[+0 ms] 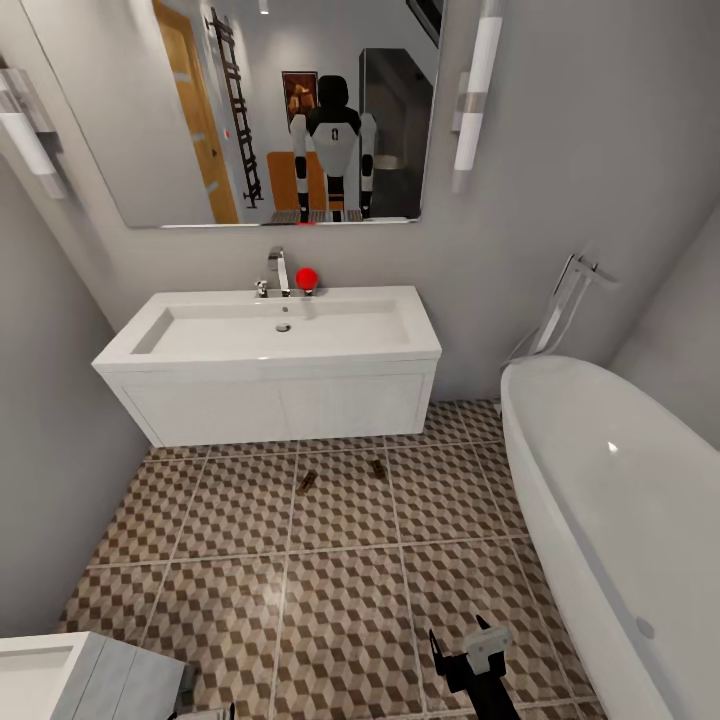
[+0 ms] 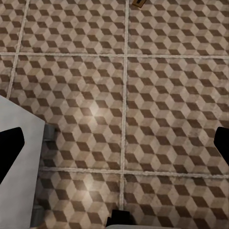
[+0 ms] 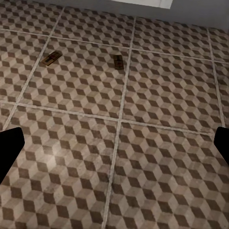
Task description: Take the four mousetraps from the cabinet in the bathroom and place them on the bathroom floor. Make sure all four end up on the same floor surface, and ensure that at least two of them are either under or directly next to the same bathroom sink.
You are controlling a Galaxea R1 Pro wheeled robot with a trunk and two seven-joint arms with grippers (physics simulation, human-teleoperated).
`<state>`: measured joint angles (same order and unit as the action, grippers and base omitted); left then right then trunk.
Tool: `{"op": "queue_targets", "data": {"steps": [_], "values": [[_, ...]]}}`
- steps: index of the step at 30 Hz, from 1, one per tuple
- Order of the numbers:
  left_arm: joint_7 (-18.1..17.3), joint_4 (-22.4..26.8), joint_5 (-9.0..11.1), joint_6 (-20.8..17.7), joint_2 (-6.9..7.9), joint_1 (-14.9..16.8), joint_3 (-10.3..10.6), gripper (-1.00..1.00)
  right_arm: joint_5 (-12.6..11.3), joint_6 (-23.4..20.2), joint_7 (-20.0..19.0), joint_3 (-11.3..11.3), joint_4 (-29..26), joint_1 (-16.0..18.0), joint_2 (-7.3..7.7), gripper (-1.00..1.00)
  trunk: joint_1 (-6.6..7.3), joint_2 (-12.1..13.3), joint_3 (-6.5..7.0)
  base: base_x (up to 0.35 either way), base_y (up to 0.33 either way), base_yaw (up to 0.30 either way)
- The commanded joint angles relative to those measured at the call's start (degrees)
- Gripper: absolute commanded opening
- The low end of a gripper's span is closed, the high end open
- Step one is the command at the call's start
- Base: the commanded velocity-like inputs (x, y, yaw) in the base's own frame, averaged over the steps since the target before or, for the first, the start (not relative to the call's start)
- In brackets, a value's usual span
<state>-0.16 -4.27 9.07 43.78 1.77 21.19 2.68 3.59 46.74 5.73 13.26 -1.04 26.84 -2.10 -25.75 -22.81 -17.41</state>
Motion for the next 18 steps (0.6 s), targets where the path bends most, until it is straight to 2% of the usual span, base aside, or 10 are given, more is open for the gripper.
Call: {"op": "queue_targets", "data": {"steps": [1, 11, 14, 15, 17, 18], "values": [[-0.02, -0.22, 0.33, 0.33, -0.01, 0.11, 0.31, 1.00, 0.37, 0.11, 0.58, 0.27, 0.07, 0.05, -0.01, 1.00, -0.03, -0.10, -0.10, 0.000, 0.000, 0.000], [-0.02, -0.22, 0.33, 0.27, -0.21, 0.12, 0.31, 1.00, 0.43, 0.25, 0.60, 0.21, 0.07, 0.05, 0.34, 1.00, -0.03, -0.10, -0.10, 0.000, 0.000, 0.000], [-0.02, -0.22, 0.33, 0.26, -0.25, 0.10, 0.27, 1.00, 0.41, 0.37, 0.70, 0.18, 0.07, 0.05, 1.54, 1.00, -0.03, -0.10, -0.10, 0.000, 0.000, 0.000], [-0.02, -0.23, 0.33, 0.26, -0.26, 0.09, 0.25, 1.00, 0.39, 0.43, 0.76, 0.18, 0.07, 0.05, 2.65, 1.00, -0.03, -0.10, -0.10, 0.000, 0.000, 0.000], [0.01, -0.22, 0.33, 0.26, -0.26, 0.10, 0.24, 1.00, 0.37, 0.48, 0.81, 0.18, 0.05, 0.05, 3.82, 1.00, -0.03, -0.10, -0.10, 0.000, 0.000, 0.000], [0.03, -0.22, 0.36, 0.26, -0.27, 0.09, 0.23, 1.00, 0.20, 0.52, 0.86, 0.15, 0.04, 0.05, 5.00, 1.00, -0.03, -0.10, -0.10, 0.000, 0.000, 0.000]]}}
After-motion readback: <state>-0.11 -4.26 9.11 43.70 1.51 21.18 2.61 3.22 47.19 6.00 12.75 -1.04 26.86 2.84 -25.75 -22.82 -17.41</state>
